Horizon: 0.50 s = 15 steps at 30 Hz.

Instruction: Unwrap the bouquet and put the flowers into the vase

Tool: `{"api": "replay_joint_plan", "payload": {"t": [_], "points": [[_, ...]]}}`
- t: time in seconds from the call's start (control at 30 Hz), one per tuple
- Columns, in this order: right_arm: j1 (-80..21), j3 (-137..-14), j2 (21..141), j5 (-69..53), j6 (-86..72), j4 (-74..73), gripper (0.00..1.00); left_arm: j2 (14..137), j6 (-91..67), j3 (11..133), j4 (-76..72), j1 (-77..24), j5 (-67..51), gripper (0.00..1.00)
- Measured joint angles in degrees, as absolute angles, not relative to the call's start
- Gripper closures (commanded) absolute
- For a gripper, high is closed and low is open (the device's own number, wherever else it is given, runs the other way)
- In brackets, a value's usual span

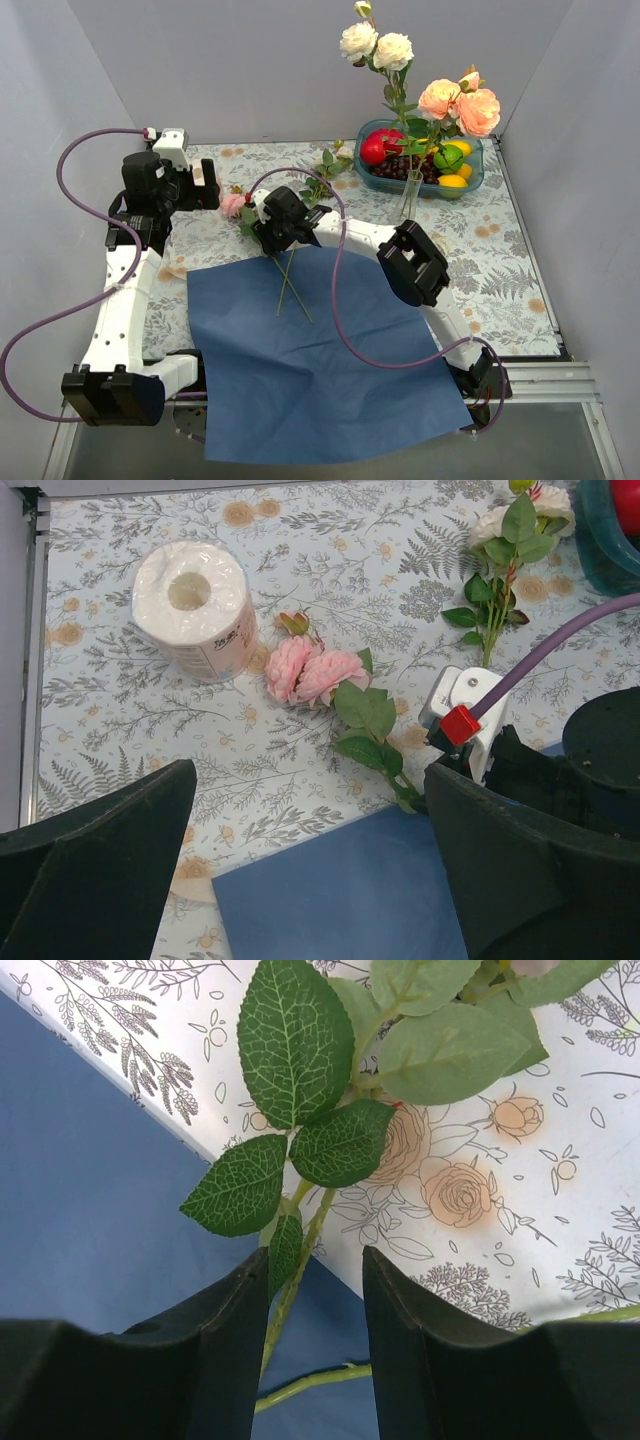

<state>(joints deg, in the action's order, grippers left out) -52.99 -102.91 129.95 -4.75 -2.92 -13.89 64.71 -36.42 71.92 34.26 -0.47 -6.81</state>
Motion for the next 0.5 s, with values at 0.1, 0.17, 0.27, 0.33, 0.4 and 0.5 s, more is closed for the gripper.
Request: {"api": "replay_joint_plan", "payload": {"t": [0.1, 0.17, 0.27, 0.33, 0.4, 0.5], "points": [[-53.01, -103.70, 130.67, -4.97, -2.96, -14.02, 0.52, 64.20, -36.21, 71.57, 34.33, -0.47, -6.61, 0.02], [-52.99, -105.23, 132.03, -5.19, -2.98, -14.09, 0.52, 63.81, -35.99, 71.37, 34.22, -0.47, -6.48, 0.02], [-52.99, -107.11, 133.95, -5.63, -3.18, -14.72, 0.53, 63.00, -35.73, 70.74, 34.20, -0.47, -6.37, 0.02], [-52.99, -107.61, 134.89, -6.04, -3.46, -14.94, 0.57, 62.76, -35.62, 70.65, 34.15, -0.47, -6.33, 0.02], [-52.99, -107.92, 135.31, -6.37, -3.86, -14.85, 0.69, 62.52, -35.53, 70.61, 34.17, -0.47, -6.17, 0.02], [-52.99, -107.94, 135.39, -6.35, -4.32, -15.07, 0.79, 62.13, -35.35, 70.59, 34.17, -0.47, -6.04, 0.02]]}}
